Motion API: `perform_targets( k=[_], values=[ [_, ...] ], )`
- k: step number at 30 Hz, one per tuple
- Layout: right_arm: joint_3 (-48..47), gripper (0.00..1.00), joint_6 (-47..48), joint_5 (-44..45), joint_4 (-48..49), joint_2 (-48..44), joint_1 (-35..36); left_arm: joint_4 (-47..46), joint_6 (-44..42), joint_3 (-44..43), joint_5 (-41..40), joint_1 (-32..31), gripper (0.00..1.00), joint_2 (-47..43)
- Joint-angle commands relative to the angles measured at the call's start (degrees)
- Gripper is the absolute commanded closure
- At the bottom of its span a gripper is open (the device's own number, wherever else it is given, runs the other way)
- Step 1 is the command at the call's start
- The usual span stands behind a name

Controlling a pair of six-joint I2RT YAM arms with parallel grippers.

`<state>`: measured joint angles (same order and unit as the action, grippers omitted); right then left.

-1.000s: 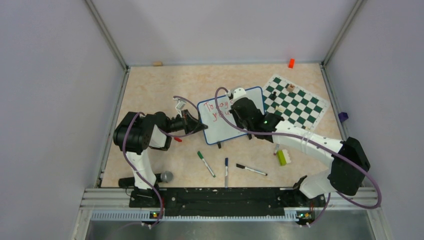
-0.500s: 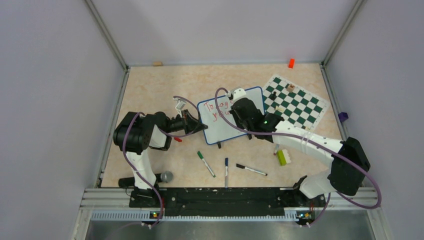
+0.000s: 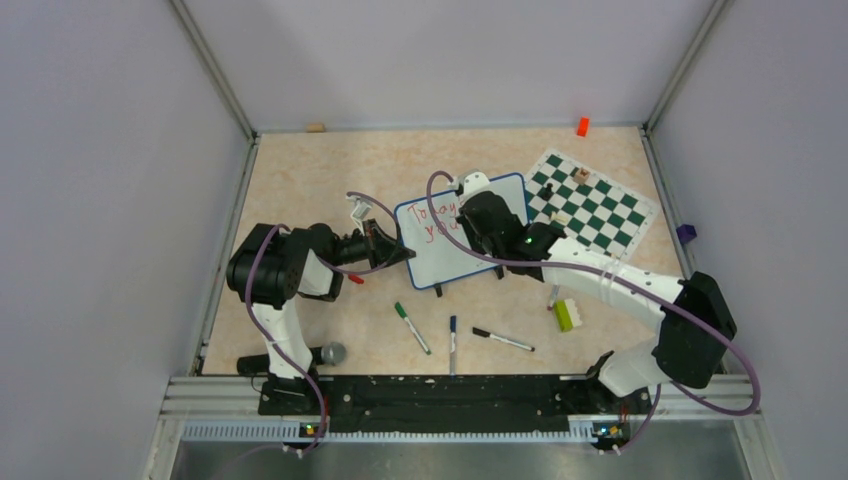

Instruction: Write a sentence on the whiteboard

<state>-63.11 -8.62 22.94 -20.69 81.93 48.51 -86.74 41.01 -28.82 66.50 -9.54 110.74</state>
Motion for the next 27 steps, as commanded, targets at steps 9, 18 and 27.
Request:
perform_targets(
  k=[9,18,27],
  values=[
    [-3.3,1.0,0.4,4.9,2.1,0.5,-1.1,-6.0,-2.2,0.0,2.3,-0.3,1.0,-0.8],
    [-3.0,1.0,0.4,4.1,1.8,-0.8,-1.3,-6.0,-2.3,0.0,2.4,-0.3,1.0,-0.7],
    [-1.1,1.0,0.3,0.7,0.3,-5.8,-2.0,-6.0,-2.3,0.0,2.3,-0.3,1.0,-0.9]
  ],
)
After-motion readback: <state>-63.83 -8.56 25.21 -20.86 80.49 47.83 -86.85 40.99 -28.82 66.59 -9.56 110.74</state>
